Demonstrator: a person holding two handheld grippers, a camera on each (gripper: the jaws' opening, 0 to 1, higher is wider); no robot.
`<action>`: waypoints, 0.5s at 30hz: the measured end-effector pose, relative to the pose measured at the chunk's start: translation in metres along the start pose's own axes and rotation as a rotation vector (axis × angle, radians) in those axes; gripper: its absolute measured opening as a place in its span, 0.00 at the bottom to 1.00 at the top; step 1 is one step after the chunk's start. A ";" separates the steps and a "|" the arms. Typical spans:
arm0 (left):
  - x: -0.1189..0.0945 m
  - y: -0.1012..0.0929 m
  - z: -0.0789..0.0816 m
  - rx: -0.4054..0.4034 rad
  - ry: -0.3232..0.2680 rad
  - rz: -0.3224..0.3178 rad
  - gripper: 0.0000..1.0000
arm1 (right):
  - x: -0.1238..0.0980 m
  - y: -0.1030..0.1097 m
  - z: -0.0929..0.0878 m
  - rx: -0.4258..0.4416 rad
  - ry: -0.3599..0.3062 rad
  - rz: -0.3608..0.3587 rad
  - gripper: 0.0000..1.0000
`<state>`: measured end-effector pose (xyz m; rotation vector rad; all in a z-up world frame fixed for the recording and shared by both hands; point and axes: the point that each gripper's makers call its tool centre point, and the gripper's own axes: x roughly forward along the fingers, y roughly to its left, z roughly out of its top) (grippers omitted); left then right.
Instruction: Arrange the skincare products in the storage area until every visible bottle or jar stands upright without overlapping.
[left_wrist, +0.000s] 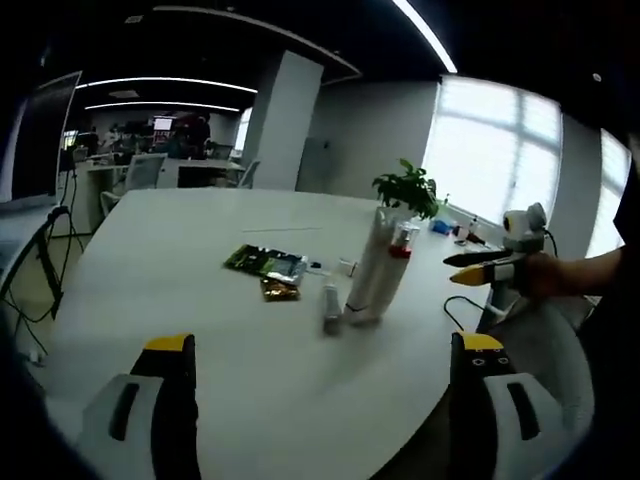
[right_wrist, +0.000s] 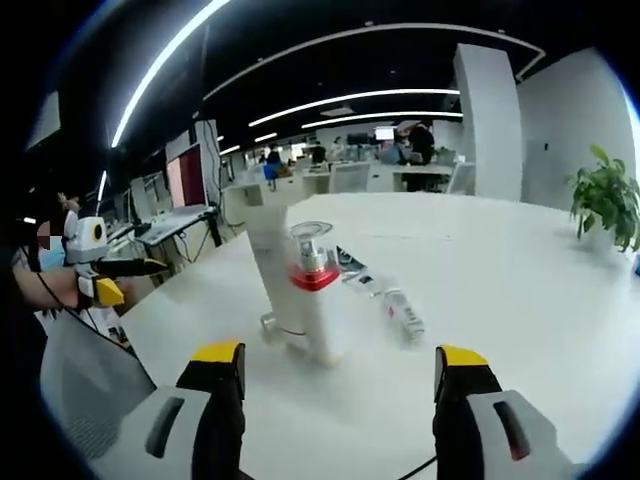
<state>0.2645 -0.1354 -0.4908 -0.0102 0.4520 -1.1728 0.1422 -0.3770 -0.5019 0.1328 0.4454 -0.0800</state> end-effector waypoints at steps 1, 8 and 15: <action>0.000 0.000 0.000 -0.001 0.000 0.001 0.99 | 0.000 0.001 0.000 0.000 0.000 0.000 0.79; 0.004 -0.009 -0.003 0.008 0.014 -0.029 0.99 | 0.000 -0.002 -0.001 0.002 0.004 -0.011 0.79; 0.004 -0.012 -0.004 0.009 0.020 -0.052 0.99 | 0.000 -0.005 -0.003 0.003 0.015 -0.022 0.78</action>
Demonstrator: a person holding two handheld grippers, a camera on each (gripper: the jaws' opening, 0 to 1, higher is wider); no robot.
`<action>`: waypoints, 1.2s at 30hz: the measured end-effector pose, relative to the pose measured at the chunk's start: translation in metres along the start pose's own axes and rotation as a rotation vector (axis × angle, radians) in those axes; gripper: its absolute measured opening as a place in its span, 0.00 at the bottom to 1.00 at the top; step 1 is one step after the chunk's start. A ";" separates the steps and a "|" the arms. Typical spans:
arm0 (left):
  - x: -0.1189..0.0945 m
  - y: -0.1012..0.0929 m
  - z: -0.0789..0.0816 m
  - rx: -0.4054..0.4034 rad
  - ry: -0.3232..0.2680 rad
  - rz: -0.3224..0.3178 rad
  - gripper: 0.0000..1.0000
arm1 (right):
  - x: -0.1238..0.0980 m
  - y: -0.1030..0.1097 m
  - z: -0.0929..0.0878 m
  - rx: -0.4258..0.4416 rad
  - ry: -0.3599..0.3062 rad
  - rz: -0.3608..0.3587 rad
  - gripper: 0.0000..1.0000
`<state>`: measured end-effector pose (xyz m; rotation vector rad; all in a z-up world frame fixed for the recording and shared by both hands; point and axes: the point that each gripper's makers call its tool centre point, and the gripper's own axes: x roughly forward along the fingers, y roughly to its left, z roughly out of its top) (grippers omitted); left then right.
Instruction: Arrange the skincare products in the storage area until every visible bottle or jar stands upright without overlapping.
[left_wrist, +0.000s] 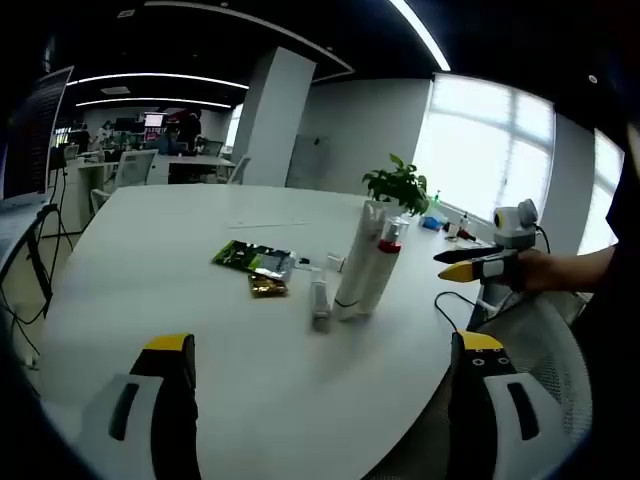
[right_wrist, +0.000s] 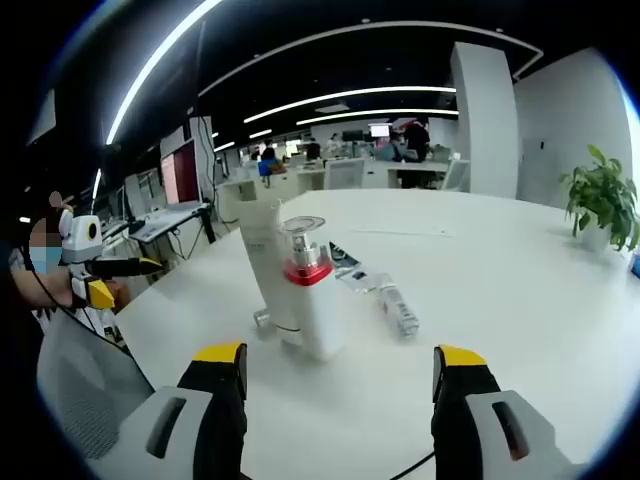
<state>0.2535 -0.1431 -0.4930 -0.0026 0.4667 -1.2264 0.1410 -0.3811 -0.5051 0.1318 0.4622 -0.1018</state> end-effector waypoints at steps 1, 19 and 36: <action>0.000 0.000 0.000 -0.003 0.003 -0.001 0.99 | 0.000 0.000 0.000 -0.001 -0.002 -0.002 0.78; 0.068 0.001 -0.008 0.067 0.135 -0.045 0.59 | 0.001 -0.002 -0.003 0.003 0.015 -0.005 0.77; 0.124 0.004 -0.019 0.128 0.257 -0.061 0.48 | 0.002 -0.008 -0.006 0.007 0.022 -0.020 0.77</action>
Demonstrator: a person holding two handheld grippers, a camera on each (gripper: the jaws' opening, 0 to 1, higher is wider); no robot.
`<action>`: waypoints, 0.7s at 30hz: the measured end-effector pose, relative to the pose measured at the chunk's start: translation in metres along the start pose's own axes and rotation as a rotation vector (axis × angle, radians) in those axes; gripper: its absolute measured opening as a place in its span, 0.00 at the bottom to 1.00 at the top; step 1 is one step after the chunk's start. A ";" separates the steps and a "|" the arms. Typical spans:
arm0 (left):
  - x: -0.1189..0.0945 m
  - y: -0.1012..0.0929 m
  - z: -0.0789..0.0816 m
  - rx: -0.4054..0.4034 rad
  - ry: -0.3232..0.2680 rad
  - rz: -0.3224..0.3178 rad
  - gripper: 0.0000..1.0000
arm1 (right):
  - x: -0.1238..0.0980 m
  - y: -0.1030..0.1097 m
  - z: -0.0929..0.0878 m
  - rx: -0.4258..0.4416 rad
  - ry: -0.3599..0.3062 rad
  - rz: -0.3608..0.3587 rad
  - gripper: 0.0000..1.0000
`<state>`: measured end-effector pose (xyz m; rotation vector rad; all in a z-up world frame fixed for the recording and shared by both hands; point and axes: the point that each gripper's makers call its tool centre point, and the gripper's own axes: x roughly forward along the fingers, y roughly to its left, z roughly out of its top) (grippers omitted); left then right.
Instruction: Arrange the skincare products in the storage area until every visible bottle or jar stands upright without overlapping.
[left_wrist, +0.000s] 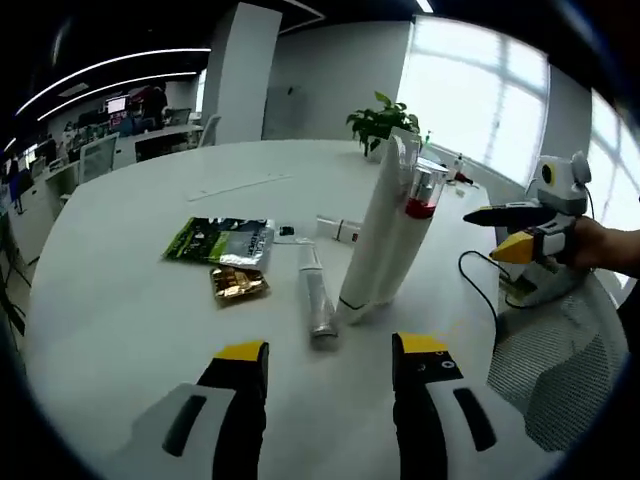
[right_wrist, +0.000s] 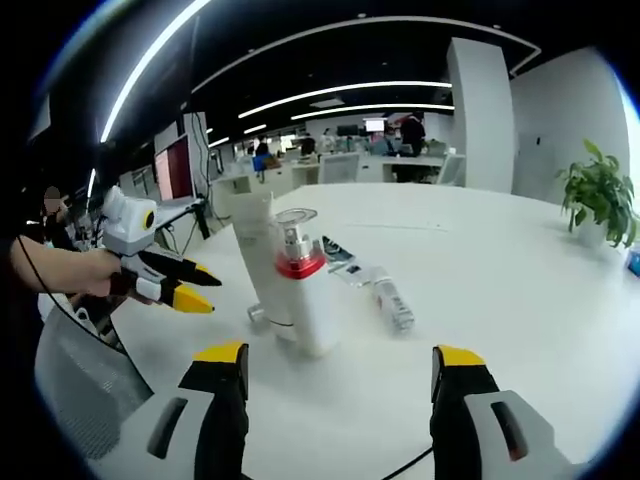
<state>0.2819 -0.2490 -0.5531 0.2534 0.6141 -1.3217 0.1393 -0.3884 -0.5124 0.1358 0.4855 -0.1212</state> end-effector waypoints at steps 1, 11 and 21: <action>0.004 0.001 -0.002 0.009 0.015 0.005 0.48 | 0.000 0.001 0.000 -0.001 0.001 0.001 0.77; 0.036 0.004 -0.004 0.089 0.097 0.034 0.43 | 0.000 0.002 -0.001 0.001 0.009 0.006 0.77; 0.059 0.009 -0.009 0.129 0.164 0.054 0.34 | 0.000 0.001 -0.003 0.009 0.014 -0.003 0.77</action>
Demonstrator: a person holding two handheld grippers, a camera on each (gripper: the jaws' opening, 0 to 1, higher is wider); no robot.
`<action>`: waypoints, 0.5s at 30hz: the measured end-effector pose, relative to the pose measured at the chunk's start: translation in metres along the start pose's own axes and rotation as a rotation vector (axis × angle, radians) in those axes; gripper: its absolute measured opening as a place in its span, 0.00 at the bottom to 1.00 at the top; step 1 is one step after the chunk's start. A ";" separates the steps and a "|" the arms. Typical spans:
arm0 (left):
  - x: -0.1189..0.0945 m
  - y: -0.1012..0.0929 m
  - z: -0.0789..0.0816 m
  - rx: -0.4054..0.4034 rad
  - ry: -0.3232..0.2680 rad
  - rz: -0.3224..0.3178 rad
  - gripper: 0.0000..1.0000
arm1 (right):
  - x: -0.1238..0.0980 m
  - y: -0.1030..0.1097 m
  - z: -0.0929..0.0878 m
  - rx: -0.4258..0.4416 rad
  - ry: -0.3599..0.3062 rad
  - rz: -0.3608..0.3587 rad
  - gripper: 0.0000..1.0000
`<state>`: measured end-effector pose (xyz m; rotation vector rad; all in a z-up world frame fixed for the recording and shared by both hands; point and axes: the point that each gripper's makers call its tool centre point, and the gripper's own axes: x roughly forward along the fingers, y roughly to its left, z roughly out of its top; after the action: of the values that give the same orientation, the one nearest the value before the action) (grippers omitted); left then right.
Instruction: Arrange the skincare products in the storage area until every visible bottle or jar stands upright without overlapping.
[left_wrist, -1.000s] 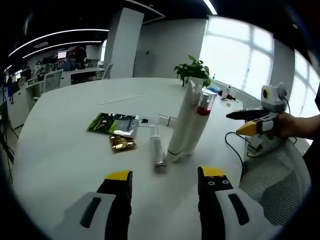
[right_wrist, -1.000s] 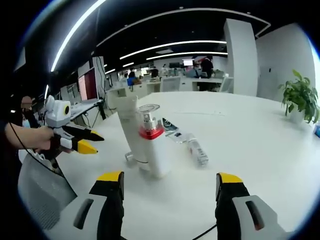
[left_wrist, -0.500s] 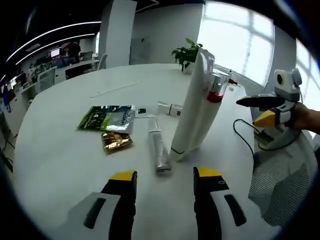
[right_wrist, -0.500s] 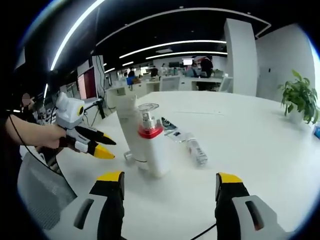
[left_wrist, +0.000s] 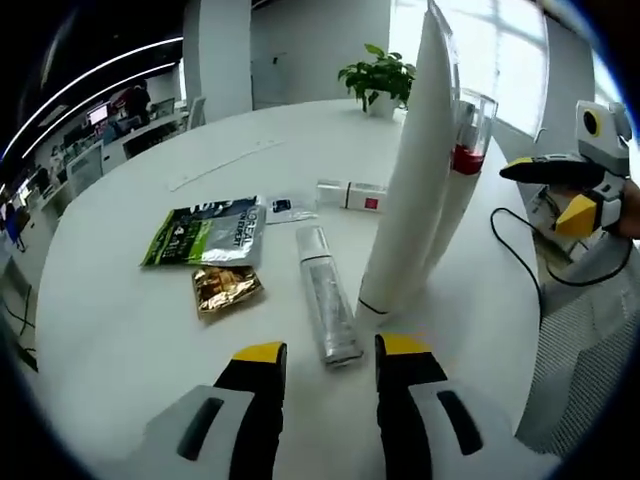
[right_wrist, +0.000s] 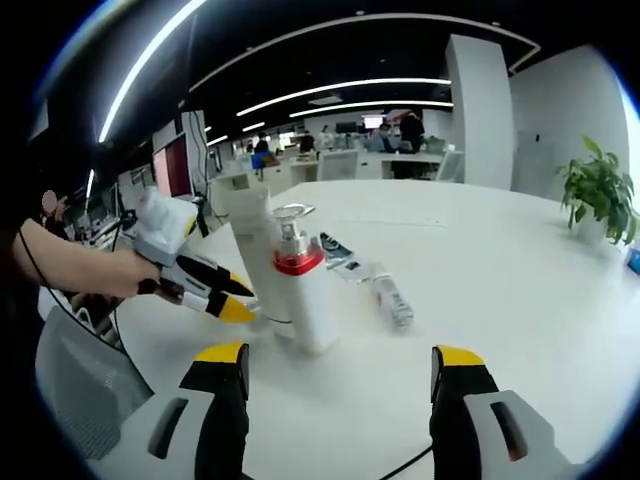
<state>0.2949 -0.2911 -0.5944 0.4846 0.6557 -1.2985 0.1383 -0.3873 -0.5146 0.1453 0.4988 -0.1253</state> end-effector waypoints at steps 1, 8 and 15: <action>0.003 0.003 -0.001 0.008 0.005 0.004 0.33 | 0.000 0.000 0.000 0.001 0.000 -0.001 0.77; 0.008 0.007 -0.007 0.059 0.042 0.017 0.23 | 0.000 -0.003 0.000 -0.001 0.001 -0.010 0.76; 0.000 0.012 -0.010 0.074 0.056 0.045 0.21 | 0.000 -0.003 -0.001 -0.004 0.004 -0.013 0.75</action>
<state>0.3045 -0.2824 -0.6020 0.5949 0.6410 -1.2740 0.1374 -0.3898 -0.5153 0.1385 0.5037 -0.1371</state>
